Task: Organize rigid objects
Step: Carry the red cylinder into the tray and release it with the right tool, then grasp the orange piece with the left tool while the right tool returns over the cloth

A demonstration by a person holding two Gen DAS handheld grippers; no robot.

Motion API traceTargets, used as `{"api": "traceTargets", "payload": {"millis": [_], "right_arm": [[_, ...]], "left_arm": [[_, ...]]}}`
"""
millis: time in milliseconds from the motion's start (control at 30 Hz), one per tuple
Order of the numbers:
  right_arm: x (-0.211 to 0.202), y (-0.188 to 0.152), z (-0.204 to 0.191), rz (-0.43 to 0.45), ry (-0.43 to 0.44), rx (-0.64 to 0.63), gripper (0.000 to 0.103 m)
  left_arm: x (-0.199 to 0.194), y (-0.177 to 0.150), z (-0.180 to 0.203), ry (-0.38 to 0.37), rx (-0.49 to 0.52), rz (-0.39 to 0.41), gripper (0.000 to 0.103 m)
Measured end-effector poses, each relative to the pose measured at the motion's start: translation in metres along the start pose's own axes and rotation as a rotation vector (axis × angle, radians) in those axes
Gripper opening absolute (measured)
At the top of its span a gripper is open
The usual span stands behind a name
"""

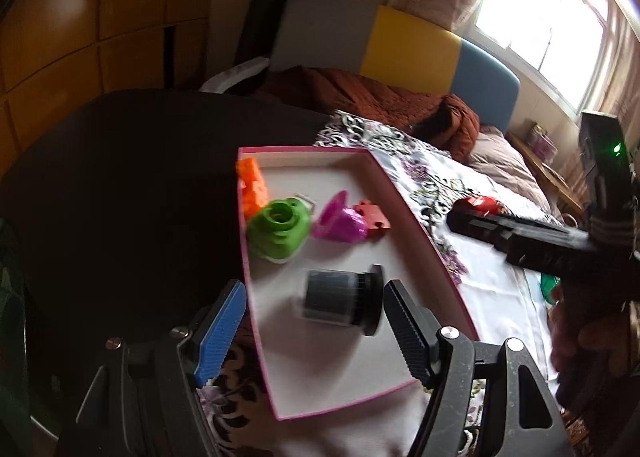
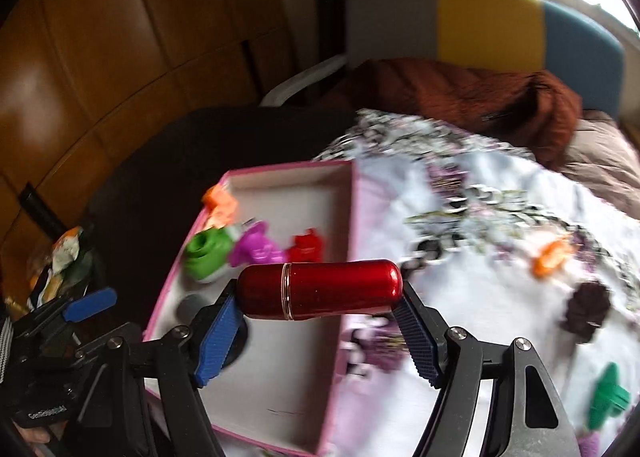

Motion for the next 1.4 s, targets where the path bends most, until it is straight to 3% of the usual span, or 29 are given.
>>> {"api": "traceTargets", "payload": {"millis": [300,433,700,933,1400], "right_arm": [[0.066,-0.024,-0.026,-0.139,0.011,0.003,0.075],[0.071,-0.03,-0.021,-0.144,-0.007,0.015,0.084],[0.037,-0.016,-0.014,-0.065,0.02,0.039,0.086],[0.002,-0.001,0.012,0.013,-0.024,0.037,0.088],[-0.081,0.013,0.145,0.124,-0.253,0.138,0.093]], "left_arm": [[0.002,-0.003,-0.022,0.028,-0.029,-0.01,0.071],[0.004,-0.005,-0.02,0.029,-0.017,-0.017,0.071],[0.004,-0.003,-0.004,0.011,0.029,-0.009,0.071],[0.002,0.002,0.01,0.004,0.076,0.003,0.072],[0.003,0.0,0.056,-0.057,0.17,-0.013,0.072]]}}
Point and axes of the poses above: each gripper's, at about its wrist camera, not at the fingertips, and x roughly the way its jaws point, z to its right, y to its top, the point moved 10 cm from there along x, roughly the way its jaws point, and after that the axes turned 12 degrees about z, right-handed, at the moved point
